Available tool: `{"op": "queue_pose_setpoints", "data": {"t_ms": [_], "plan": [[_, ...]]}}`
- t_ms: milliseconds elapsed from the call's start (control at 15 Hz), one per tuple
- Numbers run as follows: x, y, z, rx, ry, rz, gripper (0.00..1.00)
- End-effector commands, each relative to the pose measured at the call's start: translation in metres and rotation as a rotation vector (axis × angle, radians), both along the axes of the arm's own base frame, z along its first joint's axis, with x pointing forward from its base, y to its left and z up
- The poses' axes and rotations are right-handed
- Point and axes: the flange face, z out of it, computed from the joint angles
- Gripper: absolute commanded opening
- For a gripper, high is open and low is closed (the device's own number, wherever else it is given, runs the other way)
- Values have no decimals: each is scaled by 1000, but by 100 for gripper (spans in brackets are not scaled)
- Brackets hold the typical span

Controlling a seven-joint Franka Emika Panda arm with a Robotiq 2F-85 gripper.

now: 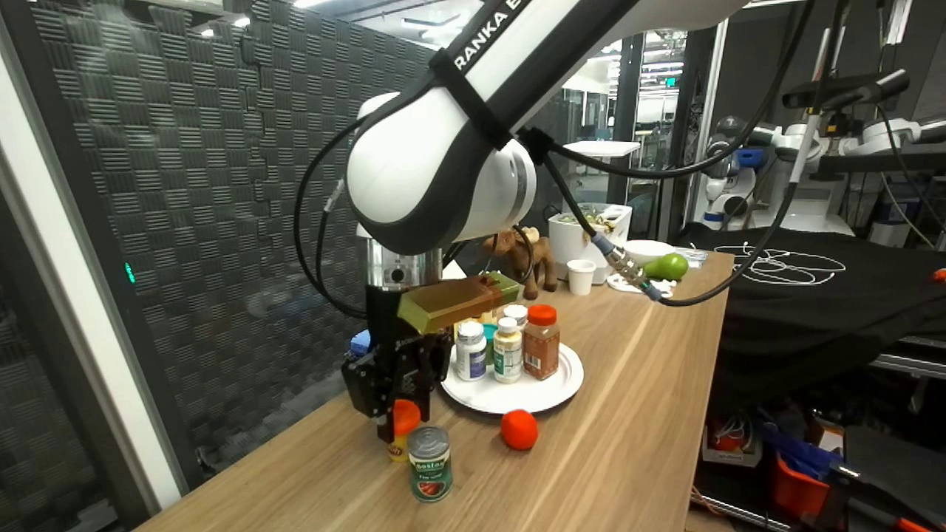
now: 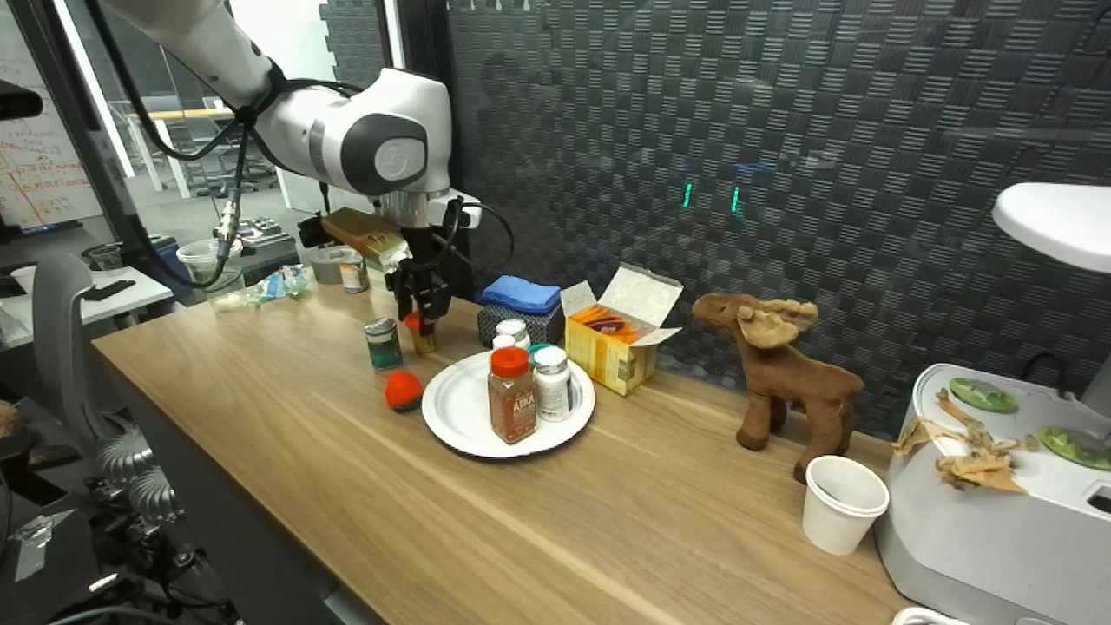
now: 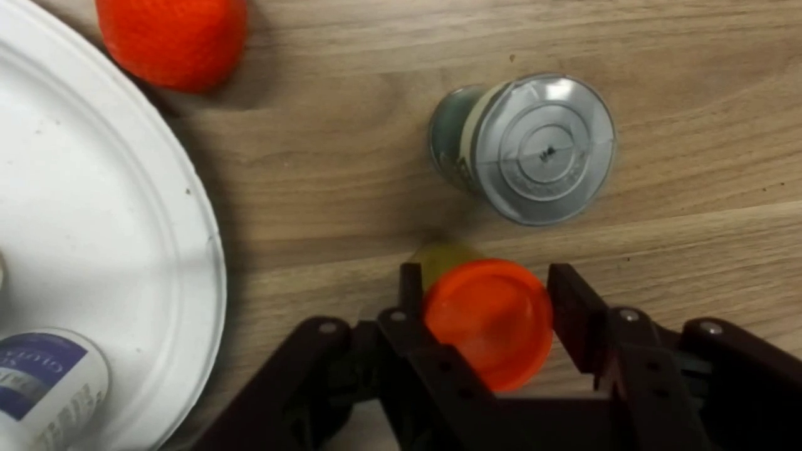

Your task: Put all the bottles and the orange plushie that are around the white plate on the white plate

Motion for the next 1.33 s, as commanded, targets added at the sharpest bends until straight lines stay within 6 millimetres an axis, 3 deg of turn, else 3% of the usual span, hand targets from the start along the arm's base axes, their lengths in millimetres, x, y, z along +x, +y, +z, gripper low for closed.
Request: {"op": "queue_pose_setpoints", "data": {"t_ms": [0,333,667,933,1267], "plan": [[6,-2,11,-7,-21,-19,28],[-1,-21,39,-7,-69,-108,28],[-7,-58,66,-12,-124,-220,28],[-16,-85,60,-21,-96,-257,28],[-22,-101,42,-37,-63,-280,28]]}}
